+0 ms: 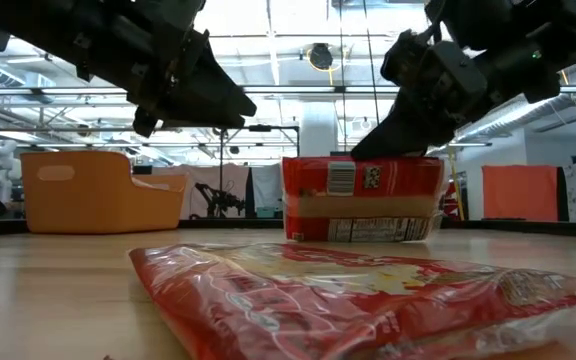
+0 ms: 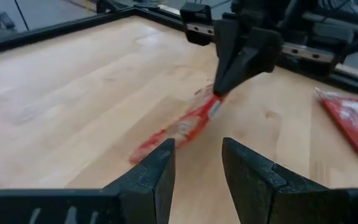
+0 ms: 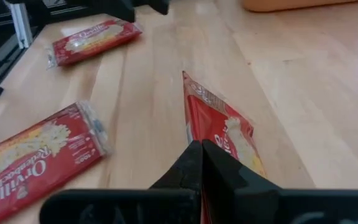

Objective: Sort popcorn bags into baskets
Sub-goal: Put the red popcorn bag into the orange bin

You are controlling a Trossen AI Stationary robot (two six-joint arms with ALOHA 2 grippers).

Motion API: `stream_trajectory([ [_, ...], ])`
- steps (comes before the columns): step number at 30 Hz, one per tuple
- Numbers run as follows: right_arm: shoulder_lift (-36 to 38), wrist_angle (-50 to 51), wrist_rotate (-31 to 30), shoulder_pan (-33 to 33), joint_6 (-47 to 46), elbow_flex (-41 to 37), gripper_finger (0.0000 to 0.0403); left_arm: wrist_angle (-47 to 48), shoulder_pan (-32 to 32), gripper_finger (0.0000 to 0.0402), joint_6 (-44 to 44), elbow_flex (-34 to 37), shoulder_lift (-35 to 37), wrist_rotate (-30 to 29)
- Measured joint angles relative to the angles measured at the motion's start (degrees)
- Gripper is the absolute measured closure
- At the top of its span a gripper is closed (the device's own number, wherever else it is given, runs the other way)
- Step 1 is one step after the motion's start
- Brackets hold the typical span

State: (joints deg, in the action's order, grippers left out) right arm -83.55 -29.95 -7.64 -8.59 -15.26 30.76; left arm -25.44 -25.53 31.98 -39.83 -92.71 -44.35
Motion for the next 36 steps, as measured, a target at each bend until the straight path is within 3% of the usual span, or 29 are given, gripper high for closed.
stream_trajectory([
  [5,0.0,-0.81,-1.37,-1.18,-0.78,0.0,0.0403,-4.77,-0.5,0.0251,-7.98,0.04,-4.11,0.97],
  [8,0.02,-1.5,-1.36,-1.3,-0.79,0.07,0.0403,-11.69,-0.42,0.0213,-12.68,-2.02,-8.85,0.68],
  [13,0.04,-1.97,-1.36,-1.3,-0.8,0.09,0.0403,-12.43,0.41,0.0139,-26.25,-8.45,-16.86,-3.1],
  [17,0.04,-1.48,-1.25,-1.3,-0.79,0.11,0.0403,-12.26,2.63,0.0115,-34.38,-14.47,-21.88,-5.03],
  [21,0.04,-1.24,-1.07,-1.27,-0.81,0.13,0.0403,-11.38,5.28,0.0132,-40.16,-18.63,-24.42,-4.0],
  [28,0.04,-1.52,0.39,-1.27,-1.01,0.13,0.0403,-0.73,9.71,0.0199,-36.55,-20.94,-24.78,10.36],
  [36,0.11,10.81,-1.33,-1.27,-0.67,0.13,0.0398,4.74,8.5,0.0274,-28.62,-20.93,-24.76,12.0],
])
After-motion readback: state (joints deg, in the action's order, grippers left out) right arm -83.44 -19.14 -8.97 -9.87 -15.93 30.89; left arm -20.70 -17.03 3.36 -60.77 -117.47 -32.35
